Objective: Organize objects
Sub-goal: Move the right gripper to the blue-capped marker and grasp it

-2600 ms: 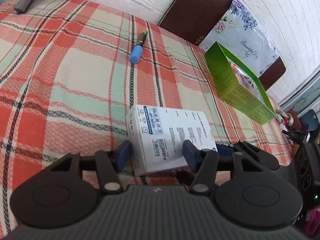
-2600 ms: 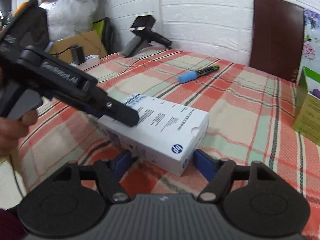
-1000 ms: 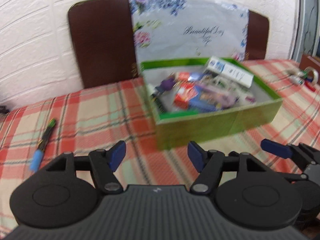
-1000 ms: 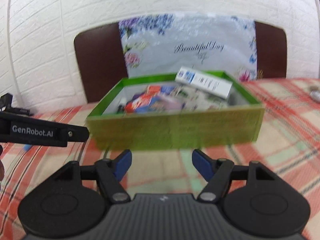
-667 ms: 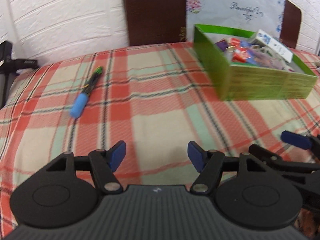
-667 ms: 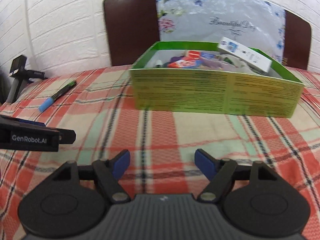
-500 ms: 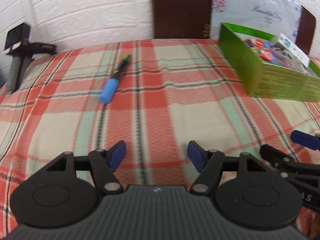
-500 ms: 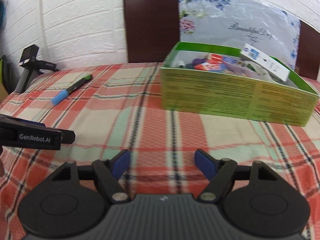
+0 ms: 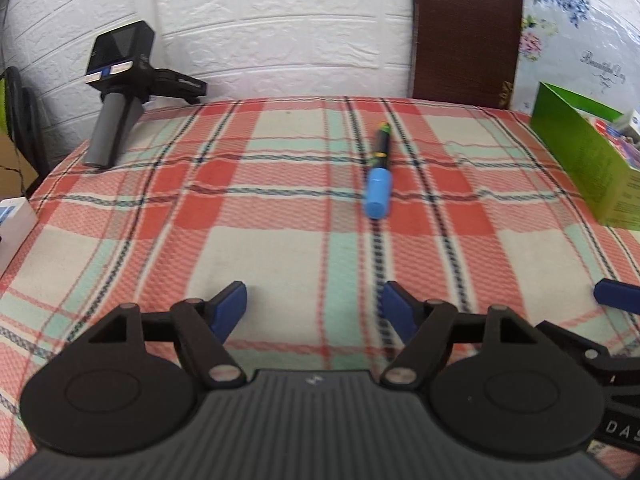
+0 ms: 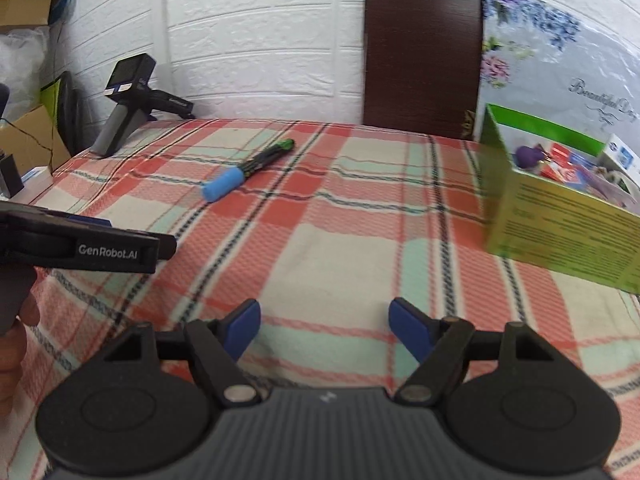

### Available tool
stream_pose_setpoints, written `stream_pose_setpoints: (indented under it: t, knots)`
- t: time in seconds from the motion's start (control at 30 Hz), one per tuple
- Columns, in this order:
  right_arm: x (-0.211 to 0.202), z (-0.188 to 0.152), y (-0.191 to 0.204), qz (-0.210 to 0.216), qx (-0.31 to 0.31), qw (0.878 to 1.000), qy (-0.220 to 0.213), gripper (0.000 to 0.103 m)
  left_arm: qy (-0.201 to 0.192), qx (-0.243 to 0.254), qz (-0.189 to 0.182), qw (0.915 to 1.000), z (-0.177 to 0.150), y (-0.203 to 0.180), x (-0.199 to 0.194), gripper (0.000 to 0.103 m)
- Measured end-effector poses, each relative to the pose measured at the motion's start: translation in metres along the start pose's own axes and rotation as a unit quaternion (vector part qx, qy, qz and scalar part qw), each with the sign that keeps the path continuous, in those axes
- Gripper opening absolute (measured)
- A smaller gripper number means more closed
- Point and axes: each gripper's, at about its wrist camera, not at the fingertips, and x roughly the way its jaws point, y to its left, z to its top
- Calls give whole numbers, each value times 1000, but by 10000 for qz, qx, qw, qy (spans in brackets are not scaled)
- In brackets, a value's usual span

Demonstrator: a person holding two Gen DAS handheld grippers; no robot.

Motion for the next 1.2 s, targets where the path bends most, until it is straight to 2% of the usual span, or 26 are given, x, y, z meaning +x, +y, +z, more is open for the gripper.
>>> stream_pose_setpoints:
  t: [0.37,0.53,0.87,1.07,1.2]
  knots:
    - [14,11,37,195,-250,9995,-9,74,-131,-144,125,9997,5,33,11,85]
    - [27,22,44,285,-162,9994,58,74,-133,-328,111,9993,7,51,19,88]
    - [60,57,37,551,699,9960,8,74,-348,-465,31,9983,4,62,27,93]
    - [81,78,32,816,1358,9874,-34,74,-402,-539,-21,9977,1,64,27,93]
    - [98,89,40,734,1376,9878,42,74,-438,-541,-2,9976,0,63,27,94]
